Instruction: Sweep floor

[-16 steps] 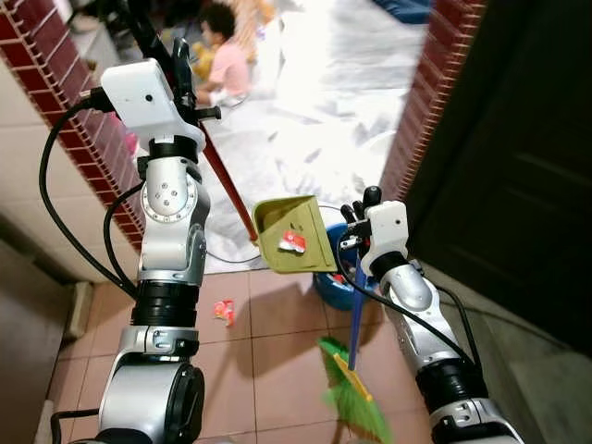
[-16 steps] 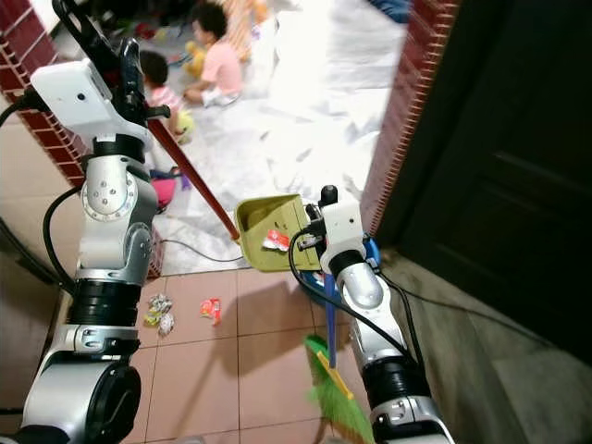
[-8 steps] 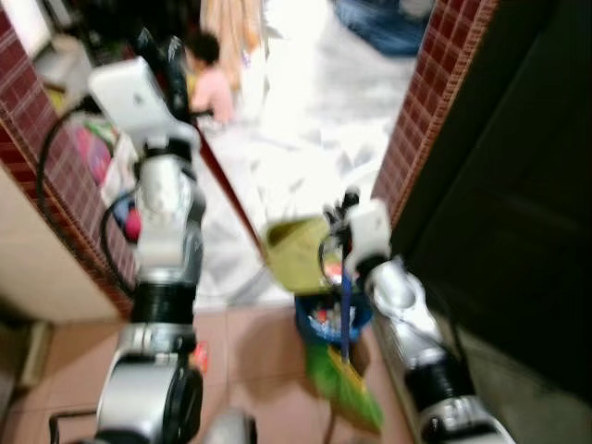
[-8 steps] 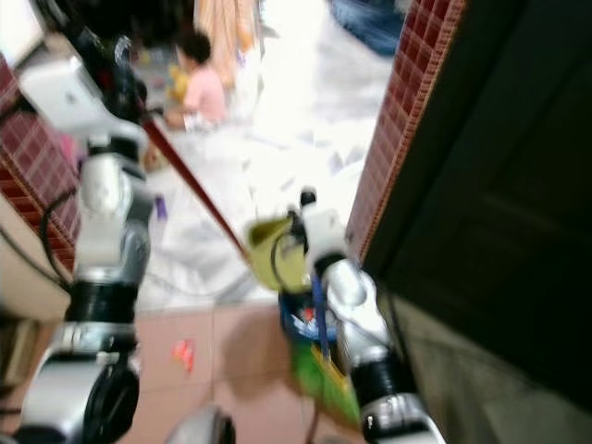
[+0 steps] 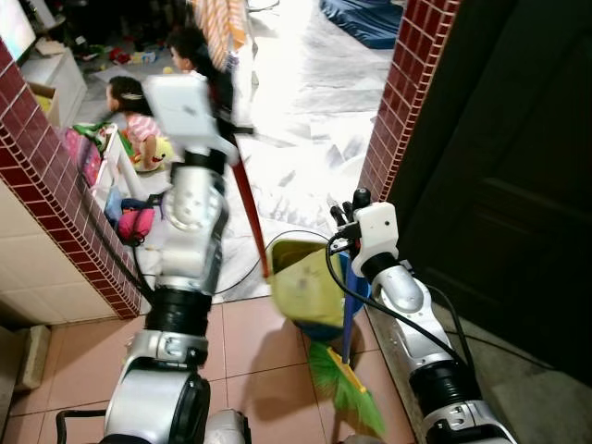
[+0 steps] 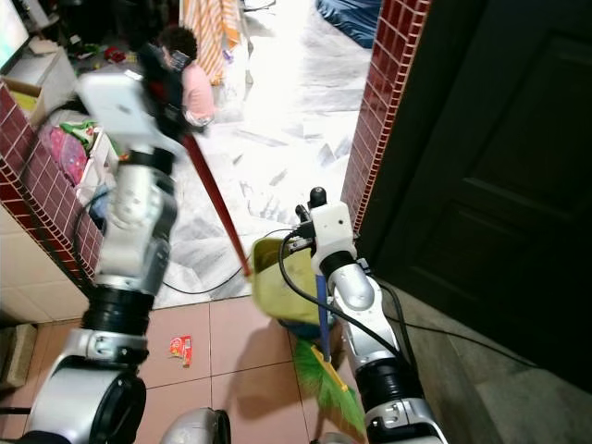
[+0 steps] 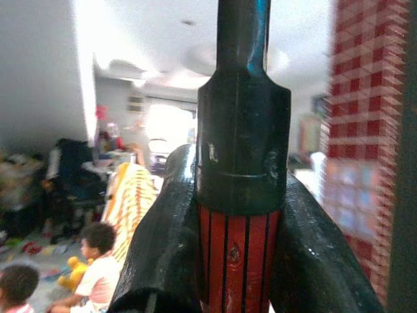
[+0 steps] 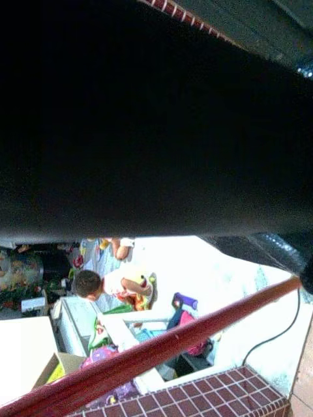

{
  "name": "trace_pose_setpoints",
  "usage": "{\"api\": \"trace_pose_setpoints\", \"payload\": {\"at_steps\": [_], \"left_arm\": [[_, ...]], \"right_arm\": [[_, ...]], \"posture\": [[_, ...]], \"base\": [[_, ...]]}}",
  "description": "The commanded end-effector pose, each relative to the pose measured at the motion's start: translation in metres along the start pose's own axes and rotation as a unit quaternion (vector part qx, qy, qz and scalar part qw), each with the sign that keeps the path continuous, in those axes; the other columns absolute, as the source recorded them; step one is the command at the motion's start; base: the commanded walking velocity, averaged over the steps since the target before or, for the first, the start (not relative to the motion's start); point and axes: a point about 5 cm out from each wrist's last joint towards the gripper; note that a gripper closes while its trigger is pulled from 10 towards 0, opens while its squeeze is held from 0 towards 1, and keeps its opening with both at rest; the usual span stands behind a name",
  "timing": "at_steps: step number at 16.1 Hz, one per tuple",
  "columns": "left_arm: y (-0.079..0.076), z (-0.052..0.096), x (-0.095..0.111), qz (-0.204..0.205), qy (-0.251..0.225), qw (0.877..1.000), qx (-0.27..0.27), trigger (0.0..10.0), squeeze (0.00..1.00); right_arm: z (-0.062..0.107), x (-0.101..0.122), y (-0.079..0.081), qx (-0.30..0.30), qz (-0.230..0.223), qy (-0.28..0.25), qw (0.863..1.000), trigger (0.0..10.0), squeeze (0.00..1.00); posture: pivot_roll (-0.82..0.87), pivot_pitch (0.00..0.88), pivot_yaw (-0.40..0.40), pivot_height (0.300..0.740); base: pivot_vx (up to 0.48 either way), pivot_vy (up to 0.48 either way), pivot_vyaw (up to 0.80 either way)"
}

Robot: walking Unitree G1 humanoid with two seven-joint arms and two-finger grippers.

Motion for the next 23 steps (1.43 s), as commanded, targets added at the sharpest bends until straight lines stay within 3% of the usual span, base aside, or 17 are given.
{"api": "trace_pose_setpoints", "payload": {"at_steps": [1,4,6,10,14,16,17,20,22,23], "left_arm": [[-0.006,-0.002,0.01,-0.017,-0.037,0.999,-0.023,10.0,0.0],[-0.016,0.005,0.004,-0.047,-0.049,0.997,-0.043,10.0,0.0],[-0.017,0.004,0.005,-0.051,-0.056,0.997,-0.024,10.0,0.0],[-0.011,-0.016,0.023,-0.058,-0.098,0.993,0.028,10.0,0.0],[-0.027,-0.028,0.033,-0.05,-0.127,0.99,0.022,10.0,0.0],[-0.045,-0.027,0.031,-0.05,-0.136,0.989,-0.013,10.0,0.0],[-0.062,-0.02,0.024,-0.05,-0.135,0.988,-0.056,10.0,0.0],[-0.086,0.004,-0.003,-0.074,-0.109,0.981,-0.142,10.0,0.0],[-0.097,0.021,-0.019,-0.067,-0.088,0.973,-0.205,10.0,0.0],[-0.108,0.034,-0.026,-0.066,-0.083,0.959,-0.264,10.0,0.0]], "right_arm": [[-0.004,0.005,-0.001,0.003,0.004,-0.005,1.0,10.0,0.0],[-0.004,0.005,-0.001,0.003,0.006,-0.004,1.0,10.0,0.0],[-0.004,0.004,-0.001,0.002,0.008,-0.003,1.0,10.0,0.0],[-0.003,0.003,0.0,0.003,0.009,0.0,1.0,10.0,0.0],[-0.003,0.002,0.001,0.003,0.008,0.001,1.0,10.0,0.0],[-0.003,0.002,0.001,0.003,0.009,0.001,1.0,10.0,0.0],[-0.003,0.002,0.001,0.004,0.011,0.001,1.0,10.0,0.0],[-0.002,0.003,-0.003,-0.002,0.015,0.0,1.0,10.0,0.0],[0.0,0.002,-0.006,-0.008,0.017,0.0,1.0,10.0,0.0],[0.002,0.001,-0.006,-0.009,0.018,0.001,1.0,10.0,0.0]], "posture": [[-0.06,0.0,0.013,0.74],[-0.06,0.0,0.013,0.74],[-0.07,0.0,0.014,0.74],[-0.07,0.0,0.017,0.74],[-0.07,0.0,0.019,0.74],[-0.08,0.0,0.019,0.74],[-0.08,0.0,0.022,0.74],[-0.1,0.0,0.032,0.74],[-0.11,0.0,0.039,0.74],[-0.11,0.0,0.039,0.74]], "base": [[0.0,0.0,0.0],[0.0,0.0,0.0],[0.0,0.0,0.0],[0.0,0.0,0.0],[0.0,0.0,0.0],[0.0,0.0,0.0],[0.0,0.0,0.0],[0.0,0.0,0.0],[0.0,0.0,0.0],[0.0,0.0,0.0]]}}
Point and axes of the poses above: a point about 5 cm out from each wrist's last joint towards the gripper, its own z axis pointing back from the gripper into the wrist, its own x axis along the axis of the wrist's last joint, y = z × x, and after that the axes turned 1 degree about z, right-handed
